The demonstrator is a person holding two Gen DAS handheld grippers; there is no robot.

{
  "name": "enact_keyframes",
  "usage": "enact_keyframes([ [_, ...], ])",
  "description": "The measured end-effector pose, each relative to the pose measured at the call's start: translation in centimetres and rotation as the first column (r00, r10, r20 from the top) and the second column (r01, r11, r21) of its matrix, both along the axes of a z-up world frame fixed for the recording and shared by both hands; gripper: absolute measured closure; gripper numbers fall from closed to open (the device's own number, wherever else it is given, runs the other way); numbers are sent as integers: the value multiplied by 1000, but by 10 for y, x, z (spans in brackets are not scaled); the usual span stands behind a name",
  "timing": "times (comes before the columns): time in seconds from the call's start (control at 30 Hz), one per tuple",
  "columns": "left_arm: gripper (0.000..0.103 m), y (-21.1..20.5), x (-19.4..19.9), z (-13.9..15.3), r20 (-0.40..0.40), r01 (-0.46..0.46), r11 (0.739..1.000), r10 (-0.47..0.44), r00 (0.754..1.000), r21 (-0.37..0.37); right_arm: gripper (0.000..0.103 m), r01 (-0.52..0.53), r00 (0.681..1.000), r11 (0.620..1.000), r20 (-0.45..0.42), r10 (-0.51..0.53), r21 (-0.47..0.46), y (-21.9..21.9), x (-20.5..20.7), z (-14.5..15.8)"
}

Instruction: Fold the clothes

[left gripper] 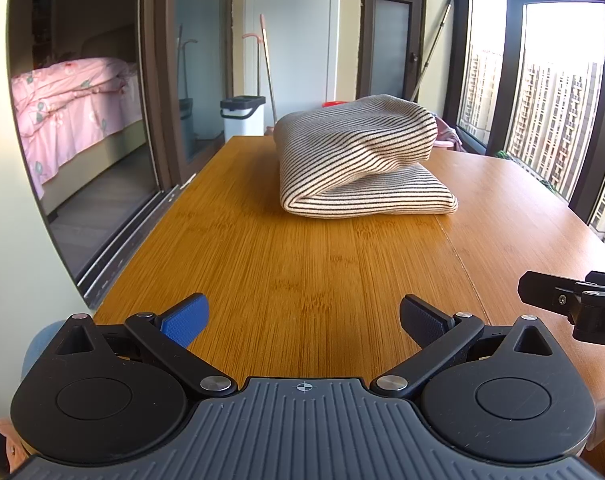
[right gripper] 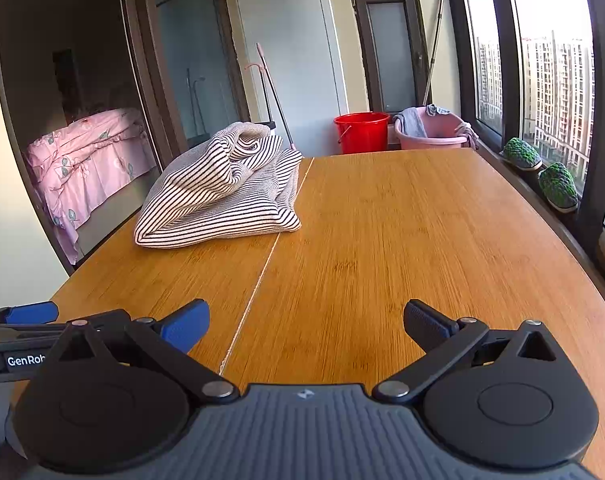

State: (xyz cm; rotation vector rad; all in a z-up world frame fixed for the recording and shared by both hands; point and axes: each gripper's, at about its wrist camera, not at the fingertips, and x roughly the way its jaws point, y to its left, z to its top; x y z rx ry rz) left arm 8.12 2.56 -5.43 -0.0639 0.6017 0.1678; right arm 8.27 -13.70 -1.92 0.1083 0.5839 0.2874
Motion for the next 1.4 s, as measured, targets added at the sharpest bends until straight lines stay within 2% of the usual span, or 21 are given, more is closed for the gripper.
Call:
enact_keyframes([
  [1.4, 0, -3, 0, 0, 11, 1, 1000, -1, 1000, 12, 0, 2, 1000, 1000, -8, -2, 3, 0, 3, -3],
])
